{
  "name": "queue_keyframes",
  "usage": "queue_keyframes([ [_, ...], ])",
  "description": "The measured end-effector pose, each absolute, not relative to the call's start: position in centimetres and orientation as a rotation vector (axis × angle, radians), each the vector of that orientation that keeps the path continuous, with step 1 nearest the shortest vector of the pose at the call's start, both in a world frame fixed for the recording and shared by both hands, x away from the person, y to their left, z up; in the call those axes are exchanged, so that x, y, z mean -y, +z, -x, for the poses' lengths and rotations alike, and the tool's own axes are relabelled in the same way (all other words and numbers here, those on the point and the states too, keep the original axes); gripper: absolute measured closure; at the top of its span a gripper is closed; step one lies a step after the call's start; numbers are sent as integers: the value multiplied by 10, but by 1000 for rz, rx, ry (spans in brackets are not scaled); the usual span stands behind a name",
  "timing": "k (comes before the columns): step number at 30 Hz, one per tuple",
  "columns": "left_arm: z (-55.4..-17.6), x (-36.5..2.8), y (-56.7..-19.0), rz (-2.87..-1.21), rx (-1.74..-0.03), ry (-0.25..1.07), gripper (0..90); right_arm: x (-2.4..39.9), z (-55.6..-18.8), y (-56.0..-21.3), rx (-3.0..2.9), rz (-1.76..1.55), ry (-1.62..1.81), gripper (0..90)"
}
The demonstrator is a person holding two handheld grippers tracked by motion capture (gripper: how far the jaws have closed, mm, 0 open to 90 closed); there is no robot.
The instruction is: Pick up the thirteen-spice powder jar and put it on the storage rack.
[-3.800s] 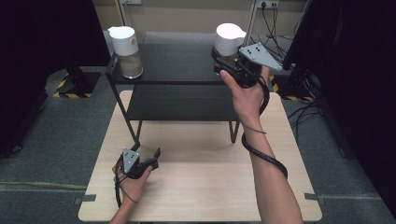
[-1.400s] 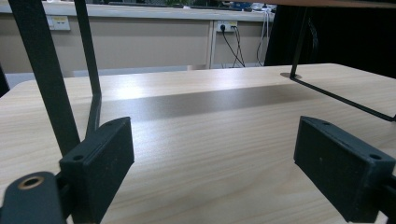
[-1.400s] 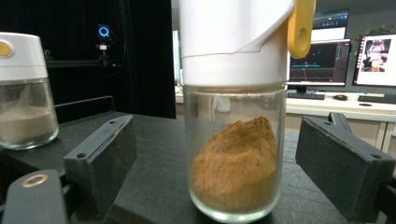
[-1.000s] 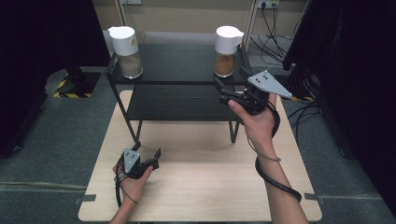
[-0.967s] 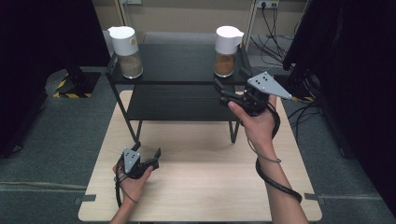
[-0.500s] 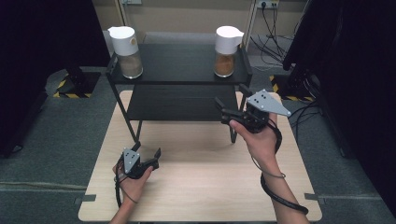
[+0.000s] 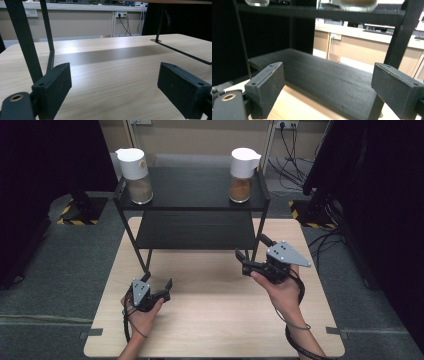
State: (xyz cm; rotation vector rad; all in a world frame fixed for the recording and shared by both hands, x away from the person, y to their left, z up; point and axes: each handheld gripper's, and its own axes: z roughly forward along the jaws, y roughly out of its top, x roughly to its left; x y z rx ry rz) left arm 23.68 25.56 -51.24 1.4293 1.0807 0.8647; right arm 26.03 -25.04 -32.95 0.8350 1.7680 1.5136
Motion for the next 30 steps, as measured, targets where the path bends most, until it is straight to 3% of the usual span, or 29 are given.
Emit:
queue_keyframes([
  [30,-236,-255,-513,-1429,-1079,869,117,275,-239,-413,-1942,-959,1428,118],
])
